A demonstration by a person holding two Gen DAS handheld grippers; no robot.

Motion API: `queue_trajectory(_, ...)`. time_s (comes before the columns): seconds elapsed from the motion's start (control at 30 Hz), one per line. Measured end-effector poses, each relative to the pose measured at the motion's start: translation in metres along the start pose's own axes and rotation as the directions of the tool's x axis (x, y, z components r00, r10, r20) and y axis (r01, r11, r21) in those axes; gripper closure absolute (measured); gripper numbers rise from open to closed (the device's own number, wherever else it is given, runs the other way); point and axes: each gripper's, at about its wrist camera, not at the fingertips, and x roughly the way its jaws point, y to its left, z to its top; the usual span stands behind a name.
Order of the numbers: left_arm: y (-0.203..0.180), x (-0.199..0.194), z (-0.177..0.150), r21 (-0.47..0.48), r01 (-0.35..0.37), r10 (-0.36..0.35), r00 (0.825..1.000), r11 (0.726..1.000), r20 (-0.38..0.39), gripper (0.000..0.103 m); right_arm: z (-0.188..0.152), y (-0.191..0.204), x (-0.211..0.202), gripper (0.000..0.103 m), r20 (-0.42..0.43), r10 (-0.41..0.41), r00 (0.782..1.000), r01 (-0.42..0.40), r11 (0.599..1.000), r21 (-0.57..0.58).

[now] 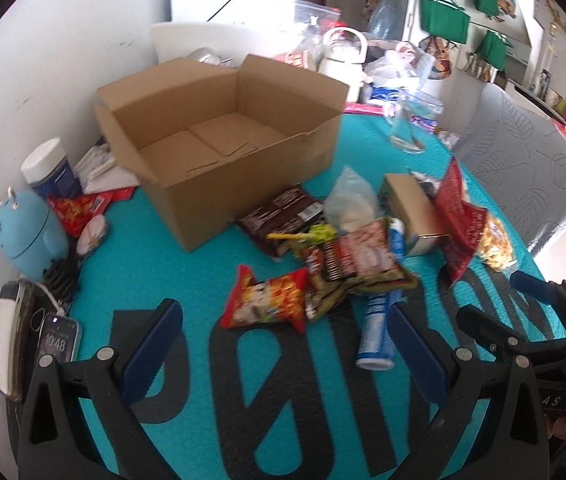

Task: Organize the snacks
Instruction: 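Grasp the red-and-gold snack bag with left gripper while right gripper grasps the blue tablet tube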

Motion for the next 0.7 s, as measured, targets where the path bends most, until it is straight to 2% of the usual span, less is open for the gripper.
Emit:
queue_trajectory(0.37, 0.040, 0.012, -0.017, -0.086, -0.062, 0.058, 0.997, 0.994, -0.050, 0.000, 0.004, 0.037, 0.040, 0.003, -0.079, 0.083, 0.993, -0.087, 0.995, -0.046)
queue_trajectory(0.53, 0.052, 0.018, -0.019, -0.120, -0.068, 0.061, 0.996, 0.990, -0.063, 0.000, 0.010, 0.047, 0.063, 0.005, -0.109, 0.092, 0.990, -0.099, 0.994, -0.054)
queue_trajectory(0.7, 0.054, 0.023, -0.017, -0.133, -0.050, 0.042, 0.997, 0.990, -0.059, 0.000, 0.012, 0.048, 0.078, 0.018, -0.169, 0.121, 0.978, -0.126, 0.992, -0.023)
